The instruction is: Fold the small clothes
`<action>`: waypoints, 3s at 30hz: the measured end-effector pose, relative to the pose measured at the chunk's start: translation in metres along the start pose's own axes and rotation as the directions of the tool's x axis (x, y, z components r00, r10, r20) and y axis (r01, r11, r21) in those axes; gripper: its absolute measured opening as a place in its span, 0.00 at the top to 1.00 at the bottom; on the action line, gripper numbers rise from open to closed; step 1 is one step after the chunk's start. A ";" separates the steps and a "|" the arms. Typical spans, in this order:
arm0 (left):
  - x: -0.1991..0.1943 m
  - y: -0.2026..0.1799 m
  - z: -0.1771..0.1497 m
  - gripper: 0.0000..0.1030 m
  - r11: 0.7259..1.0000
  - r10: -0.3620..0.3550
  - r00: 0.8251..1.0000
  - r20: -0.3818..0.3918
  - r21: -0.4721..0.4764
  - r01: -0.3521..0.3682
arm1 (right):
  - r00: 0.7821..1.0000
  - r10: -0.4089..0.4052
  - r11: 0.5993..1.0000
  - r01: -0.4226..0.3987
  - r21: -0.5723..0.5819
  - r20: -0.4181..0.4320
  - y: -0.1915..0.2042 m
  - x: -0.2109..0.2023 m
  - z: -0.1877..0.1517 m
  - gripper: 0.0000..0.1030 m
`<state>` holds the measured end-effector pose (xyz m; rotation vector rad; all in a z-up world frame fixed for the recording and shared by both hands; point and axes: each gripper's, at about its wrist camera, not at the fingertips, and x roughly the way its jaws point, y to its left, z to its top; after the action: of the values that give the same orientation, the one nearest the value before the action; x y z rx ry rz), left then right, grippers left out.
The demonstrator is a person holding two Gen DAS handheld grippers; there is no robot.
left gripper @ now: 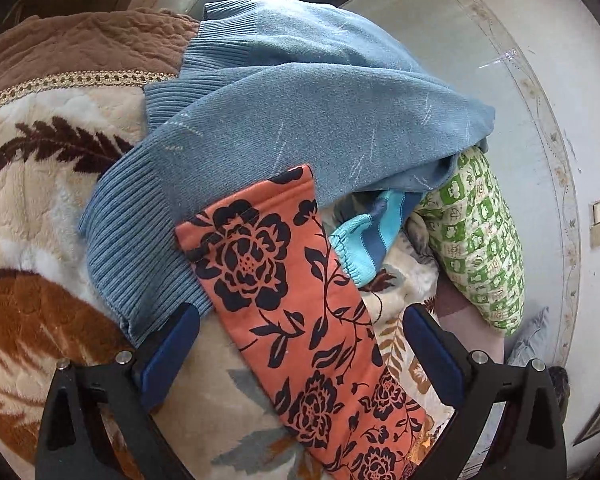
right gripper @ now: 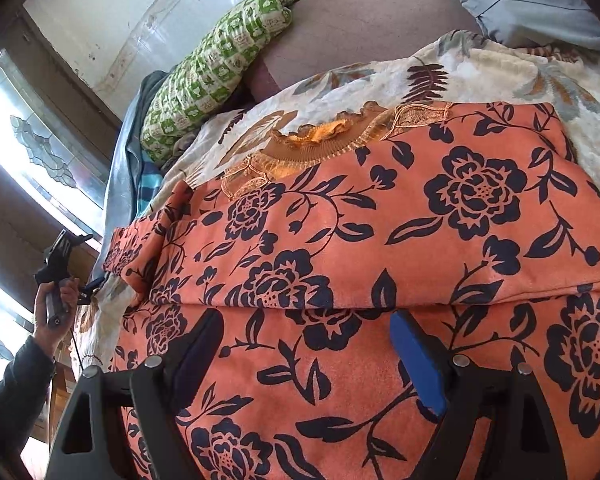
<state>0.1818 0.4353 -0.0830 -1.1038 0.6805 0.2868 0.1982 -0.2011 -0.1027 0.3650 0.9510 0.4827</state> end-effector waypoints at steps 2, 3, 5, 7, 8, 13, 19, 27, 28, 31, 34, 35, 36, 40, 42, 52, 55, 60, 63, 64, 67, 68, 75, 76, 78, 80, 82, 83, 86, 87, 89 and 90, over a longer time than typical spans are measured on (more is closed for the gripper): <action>0.006 0.008 0.004 0.05 1.000 0.001 1.000 -0.005 -0.020 -0.001 | 1.000 0.003 1.000 -0.003 0.002 -0.006 0.000 0.003 0.000 0.15; 0.008 0.010 0.006 0.09 1.000 -0.010 1.000 -0.001 -0.021 0.010 | 1.000 0.004 1.000 -0.004 0.001 -0.008 0.000 0.004 0.000 0.15; 0.008 0.010 0.010 0.17 1.000 -0.019 1.000 0.000 -0.003 0.019 | 1.000 0.001 1.000 -0.001 -0.004 -0.008 0.000 0.004 -0.001 0.15; 0.012 0.011 0.013 0.36 1.000 -0.014 1.000 -0.015 0.001 0.014 | 1.000 0.001 1.000 -0.001 0.001 -0.009 -0.001 0.005 -0.002 0.15; 0.014 0.011 0.015 0.38 1.000 -0.004 1.000 -0.017 -0.001 0.004 | 1.000 0.001 1.000 -0.001 0.002 -0.010 -0.001 0.006 -0.002 0.15; 0.017 0.012 0.017 0.38 0.999 0.011 1.000 0.000 -0.031 -0.011 | 1.000 -0.003 1.000 0.003 -0.004 -0.008 -0.001 0.008 -0.001 0.15; 0.002 0.003 0.003 0.36 0.991 0.137 0.987 0.081 -0.021 -0.136 | 1.000 0.002 1.000 -0.002 0.000 -0.006 -0.001 0.007 -0.001 0.15; 0.008 0.010 0.019 0.47 0.980 0.196 0.976 0.094 -0.057 -0.191 | 1.000 0.000 1.000 0.000 -0.004 -0.008 -0.001 0.009 -0.001 0.15; 0.008 0.009 0.019 0.70 0.972 0.235 0.968 0.093 -0.036 -0.232 | 1.000 0.000 1.000 0.000 -0.005 -0.007 -0.001 0.009 -0.001 0.15; 0.013 0.016 0.021 0.94 0.962 0.272 0.960 0.066 -0.028 -0.271 | 1.000 0.001 1.000 -0.001 -0.009 -0.008 0.000 0.009 -0.001 0.15; 0.010 0.006 0.020 0.94 0.952 0.303 0.950 0.075 0.019 -0.305 | 1.000 -0.001 1.000 0.001 -0.011 -0.005 0.000 0.008 -0.001 0.15; 0.007 -0.005 0.018 0.95 0.946 0.314 0.945 0.094 0.053 -0.320 | 1.000 -0.001 1.000 0.001 -0.013 -0.004 0.001 0.007 -0.001 0.15; 0.002 -0.018 0.014 0.95 0.939 0.315 0.941 0.123 0.102 -0.328 | 1.000 0.000 1.000 0.000 -0.015 -0.002 0.002 0.006 0.000 0.15; -0.027 -0.091 -0.020 0.95 0.893 0.233 0.950 0.210 0.340 -0.294 | 1.000 0.006 1.000 -0.005 -0.013 0.028 0.002 -0.002 0.002 0.15; -0.043 -0.139 -0.052 0.95 0.853 0.153 0.962 0.225 0.461 -0.244 | 0.999 0.011 1.000 -0.010 -0.003 0.050 0.001 -0.009 0.004 0.15; -0.098 -0.345 -0.285 0.94 0.560 -0.253 0.967 -0.010 0.814 0.155 | 0.979 0.039 0.992 -0.062 0.108 0.199 -0.024 -0.061 0.014 0.15; -0.082 -0.375 -0.358 0.94 0.506 -0.277 0.953 -0.125 0.824 0.254 | 0.964 0.022 0.975 -0.080 0.207 0.265 -0.048 -0.081 0.016 0.15; -0.014 -0.392 -0.458 0.90 0.446 -0.168 0.951 -0.258 0.841 0.307 | 0.940 -0.017 0.894 -0.138 0.425 0.340 -0.105 -0.106 0.013 0.15; 0.040 -0.373 -0.487 0.49 0.487 0.015 0.919 -0.394 0.806 0.338 | 0.939 -0.060 0.842 -0.134 0.522 0.339 -0.132 -0.110 0.006 0.15; 0.043 -0.362 -0.489 0.49 0.508 0.047 0.901 -0.430 0.788 0.349 | 0.939 -0.063 0.824 -0.141 0.548 0.338 -0.140 -0.111 0.003 0.15; 0.028 -0.339 -0.470 0.47 0.504 0.033 0.913 -0.406 0.796 0.335 | 0.939 -0.059 0.787 -0.165 0.595 0.339 -0.154 -0.112 0.000 0.15; 0.018 -0.330 -0.457 0.45 0.500 0.011 0.920 -0.391 0.799 0.334 | 0.940 -0.051 0.789 -0.169 0.590 0.338 -0.152 -0.111 0.001 0.15; -0.020 -0.224 -0.323 0.31 0.583 0.102 0.995 -0.021 0.811 -0.042 | 0.959 0.011 0.890 -0.138 0.435 0.282 -0.112 -0.095 0.019 0.15; -0.017 -0.207 -0.307 0.31 0.602 0.147 0.989 0.005 0.793 -0.093 | 0.962 0.008 0.892 -0.130 0.434 0.273 -0.110 -0.092 0.023 0.15; -0.007 -0.177 -0.286 0.31 0.624 0.220 0.975 0.036 0.763 -0.169 | 0.966 -0.009 0.896 -0.107 0.431 0.257 -0.105 -0.089 0.031 0.15; 0.003 -0.153 -0.273 0.31 0.641 0.263 0.964 0.026 0.743 -0.195 | 0.974 -0.074 0.921 -0.016 0.390 0.215 -0.096 -0.085 0.044 0.15; 0.014 -0.137 -0.269 0.31 0.644 0.301 0.953 0.022 0.733 -0.220 | 0.969 -0.220 0.938 0.180 0.295 0.108 -0.085 -0.070 0.062 0.15; 0.019 -0.130 -0.267 0.31 0.647 0.320 0.947 0.016 0.726 -0.231 | 0.949 -0.305 0.926 0.276 0.258 0.078 -0.083 -0.064 0.067 0.15; 0.022 -0.120 -0.264 0.31 0.673 0.308 0.951 -0.001 0.707 -0.217 | 0.904 -0.428 0.892 0.424 0.159 -0.006 -0.084 -0.040 0.077 0.15; 0.021 -0.121 -0.264 0.31 0.676 0.310 0.951 -0.003 0.704 -0.218 | 0.899 -0.438 0.890 0.437 0.128 -0.023 -0.085 -0.034 0.079 0.15; 0.022 -0.122 -0.262 0.31 0.689 0.304 0.952 -0.019 0.695 -0.206 | 0.865 -0.498 0.864 0.501 0.056 -0.058 -0.084 -0.022 0.081 0.25; 0.024 -0.123 -0.261 0.31 0.688 0.311 0.950 -0.018 0.694 -0.212 | 0.844 -0.529 0.845 0.533 0.029 -0.088 -0.084 -0.015 0.081 0.49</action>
<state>0.1715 0.1456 -0.0820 -0.2996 0.9718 0.1750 0.2784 -0.2864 -0.0912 0.1153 1.0917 -0.0413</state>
